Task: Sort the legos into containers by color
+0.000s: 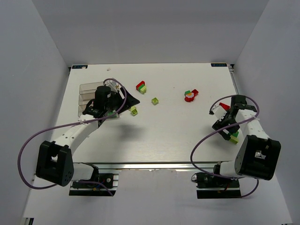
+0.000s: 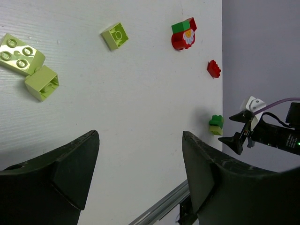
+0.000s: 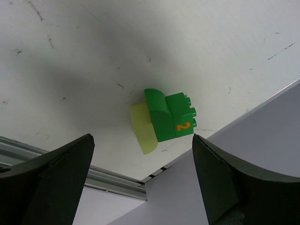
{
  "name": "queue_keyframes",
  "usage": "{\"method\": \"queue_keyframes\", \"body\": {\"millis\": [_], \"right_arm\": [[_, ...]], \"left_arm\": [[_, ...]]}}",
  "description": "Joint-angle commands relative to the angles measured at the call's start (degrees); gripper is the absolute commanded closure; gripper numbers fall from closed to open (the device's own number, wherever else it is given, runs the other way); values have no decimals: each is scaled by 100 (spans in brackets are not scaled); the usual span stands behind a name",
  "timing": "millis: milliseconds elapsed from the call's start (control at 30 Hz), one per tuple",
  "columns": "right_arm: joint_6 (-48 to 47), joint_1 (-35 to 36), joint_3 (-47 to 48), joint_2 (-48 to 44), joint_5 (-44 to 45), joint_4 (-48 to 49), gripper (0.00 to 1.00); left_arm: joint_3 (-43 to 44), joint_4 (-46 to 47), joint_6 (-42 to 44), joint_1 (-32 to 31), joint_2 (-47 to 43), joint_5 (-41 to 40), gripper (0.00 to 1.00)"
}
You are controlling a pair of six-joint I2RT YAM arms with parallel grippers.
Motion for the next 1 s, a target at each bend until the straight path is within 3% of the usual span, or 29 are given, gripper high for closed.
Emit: {"method": "queue_keyframes", "body": {"millis": [0,600,967], "right_arm": [[-509,-152,28,86,-6,191,11],[-1037,-609,125,1000,117,745,11],[-1292,-626,46,1255,-14,517,29]], "left_arm": [[203,-1,-16,-37,-19,51,19],[282,-89,-7,-72,157,43,19],[159,-72,-60,-81,70,51,19]]}}
